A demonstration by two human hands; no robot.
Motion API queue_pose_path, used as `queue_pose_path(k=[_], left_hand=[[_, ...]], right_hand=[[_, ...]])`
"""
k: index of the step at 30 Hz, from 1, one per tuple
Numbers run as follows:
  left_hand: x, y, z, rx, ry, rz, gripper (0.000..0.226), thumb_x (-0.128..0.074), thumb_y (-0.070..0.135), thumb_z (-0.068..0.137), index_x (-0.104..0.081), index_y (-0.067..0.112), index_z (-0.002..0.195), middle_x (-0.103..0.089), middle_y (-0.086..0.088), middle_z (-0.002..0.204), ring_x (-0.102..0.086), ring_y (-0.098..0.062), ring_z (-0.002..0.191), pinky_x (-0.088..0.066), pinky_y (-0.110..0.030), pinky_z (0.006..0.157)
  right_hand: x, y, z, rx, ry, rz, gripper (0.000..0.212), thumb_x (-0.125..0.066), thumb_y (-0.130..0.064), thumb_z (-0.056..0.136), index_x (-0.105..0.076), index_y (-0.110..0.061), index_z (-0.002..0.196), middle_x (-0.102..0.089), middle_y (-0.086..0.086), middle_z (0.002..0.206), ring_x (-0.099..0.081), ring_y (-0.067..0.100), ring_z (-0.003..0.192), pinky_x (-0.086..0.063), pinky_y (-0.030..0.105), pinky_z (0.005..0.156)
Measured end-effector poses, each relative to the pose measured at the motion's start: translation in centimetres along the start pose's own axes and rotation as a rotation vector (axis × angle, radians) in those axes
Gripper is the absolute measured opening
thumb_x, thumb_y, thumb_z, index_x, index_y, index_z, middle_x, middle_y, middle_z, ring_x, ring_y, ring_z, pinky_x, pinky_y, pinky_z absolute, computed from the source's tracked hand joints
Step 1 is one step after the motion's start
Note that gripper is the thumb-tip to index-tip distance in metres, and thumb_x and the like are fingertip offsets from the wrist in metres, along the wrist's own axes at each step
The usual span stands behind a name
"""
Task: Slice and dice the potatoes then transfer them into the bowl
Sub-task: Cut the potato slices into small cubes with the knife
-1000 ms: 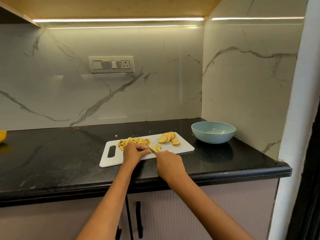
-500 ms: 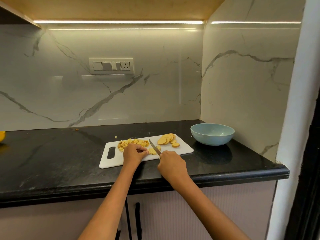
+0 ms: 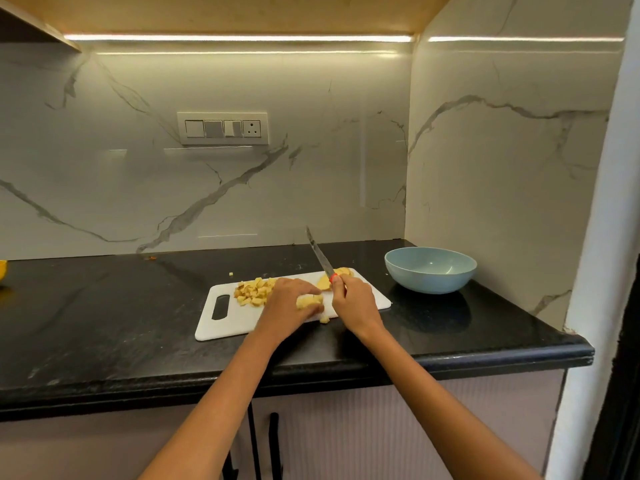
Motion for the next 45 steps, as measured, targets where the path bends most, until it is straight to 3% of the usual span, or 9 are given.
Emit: queue_pose_path(k=[5, 8, 15, 19, 25, 29, 34, 39, 45], left_hand=[[-1.9, -0.2, 1.7, -0.03, -0.195, 0.068, 0.022, -0.065, 0.042, 0.081, -0.071, 0.025, 0.095, -0.066, 0.009, 0.108, -0.048, -0.015, 0.108, -0.039, -0.04, 0.094], [-1.3, -1.7, 2.1, 0.002, -0.156, 0.09, 0.018, -0.065, 0.039, 0.082, -0.071, 0.022, 0.088, -0.067, 0.007, 0.102, -0.049, -0.016, 0.103, -0.04, -0.038, 0.09], [0.6, -2.6, 2.4, 0.185, 0.017, 0.354, 0.017, -0.053, 0.028, 0.092, -0.066, 0.024, 0.102, -0.059, 0.004, 0.118, -0.043, -0.017, 0.115, -0.026, -0.035, 0.093], [0.9, -2.1, 2.2, 0.164, 0.051, 0.163, 0.012, -0.06, 0.026, 0.088, -0.068, 0.028, 0.097, -0.06, 0.008, 0.118, -0.043, -0.019, 0.119, -0.029, -0.037, 0.094], [-1.0, -0.6, 0.6, 0.0, -0.274, -0.11, 0.019, -0.073, 0.067, 0.051, -0.063, 0.056, 0.064, -0.058, 0.029, 0.099, -0.048, -0.008, 0.111, -0.033, -0.047, 0.1], [-1.0, -0.5, 0.6, 0.009, -0.218, -0.136, 0.016, -0.077, 0.05, 0.063, -0.062, 0.048, 0.059, -0.062, 0.023, 0.096, -0.051, -0.008, 0.106, -0.034, -0.049, 0.099], [0.5, -0.8, 0.7, 0.068, -0.045, 0.015, 0.003, -0.068, 0.03, 0.081, -0.069, 0.029, 0.078, -0.065, 0.013, 0.102, -0.049, -0.012, 0.108, -0.035, -0.042, 0.097], [1.6, -2.2, 0.9, 0.232, 0.071, 0.283, 0.023, -0.052, 0.015, 0.093, -0.068, 0.026, 0.106, -0.059, 0.005, 0.122, -0.043, -0.02, 0.119, -0.03, -0.038, 0.096], [-1.1, -1.3, 0.9, 0.046, -0.156, 0.083, 0.02, -0.06, 0.042, 0.086, -0.066, 0.038, 0.104, -0.059, 0.015, 0.12, -0.04, -0.013, 0.122, -0.027, -0.047, 0.104]], right_hand=[[-0.3, 0.8, 2.7, 0.032, 0.018, -0.046, 0.032, -0.037, -0.022, 0.1, -0.062, -0.003, 0.093, -0.065, 0.014, 0.088, -0.058, 0.028, 0.081, -0.043, 0.037, 0.068], [0.2, 1.4, 3.9, 0.042, 0.065, -0.078, 0.033, -0.035, -0.023, 0.101, -0.061, -0.004, 0.096, -0.066, 0.015, 0.087, -0.059, 0.029, 0.08, -0.036, 0.032, 0.062], [-0.5, 1.7, 5.6, 0.094, 0.033, -0.145, 0.033, -0.033, -0.026, 0.102, -0.059, -0.006, 0.103, -0.063, 0.009, 0.078, -0.052, 0.018, 0.065, -0.03, 0.024, 0.049], [-0.6, 1.9, 5.9, 0.108, 0.037, -0.146, 0.033, -0.034, -0.026, 0.102, -0.059, -0.005, 0.105, -0.065, 0.009, 0.081, -0.056, 0.018, 0.067, -0.042, 0.027, 0.055], [-0.6, 2.3, 6.0, 0.118, 0.051, -0.157, 0.033, -0.034, -0.027, 0.102, -0.06, -0.007, 0.106, -0.066, 0.011, 0.084, -0.06, 0.022, 0.073, -0.049, 0.035, 0.064], [-0.6, 2.4, 5.9, 0.112, 0.05, -0.149, 0.033, -0.035, -0.026, 0.102, -0.06, -0.005, 0.106, -0.066, 0.01, 0.084, -0.058, 0.017, 0.07, -0.045, 0.028, 0.06], [-0.5, 2.5, 5.8, 0.114, 0.047, -0.146, 0.033, -0.034, -0.027, 0.102, -0.06, -0.007, 0.102, -0.066, 0.011, 0.084, -0.06, 0.021, 0.074, -0.049, 0.034, 0.065], [-0.4, 2.6, 5.8, 0.118, 0.048, -0.147, 0.033, -0.034, -0.027, 0.102, -0.059, -0.006, 0.101, -0.064, 0.01, 0.08, -0.053, 0.016, 0.066, -0.038, 0.026, 0.056], [-0.4, 2.5, 5.7, 0.129, 0.054, -0.14, 0.033, -0.034, -0.027, 0.102, -0.06, -0.006, 0.102, -0.065, 0.01, 0.083, -0.056, 0.017, 0.069, -0.043, 0.028, 0.059]])
Point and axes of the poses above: each hand's wrist, its own z-axis towards the middle knuckle, its own x-axis out of the back of the hand, y = z × x, the point moved 5 cm from there along z, towards the middle knuckle
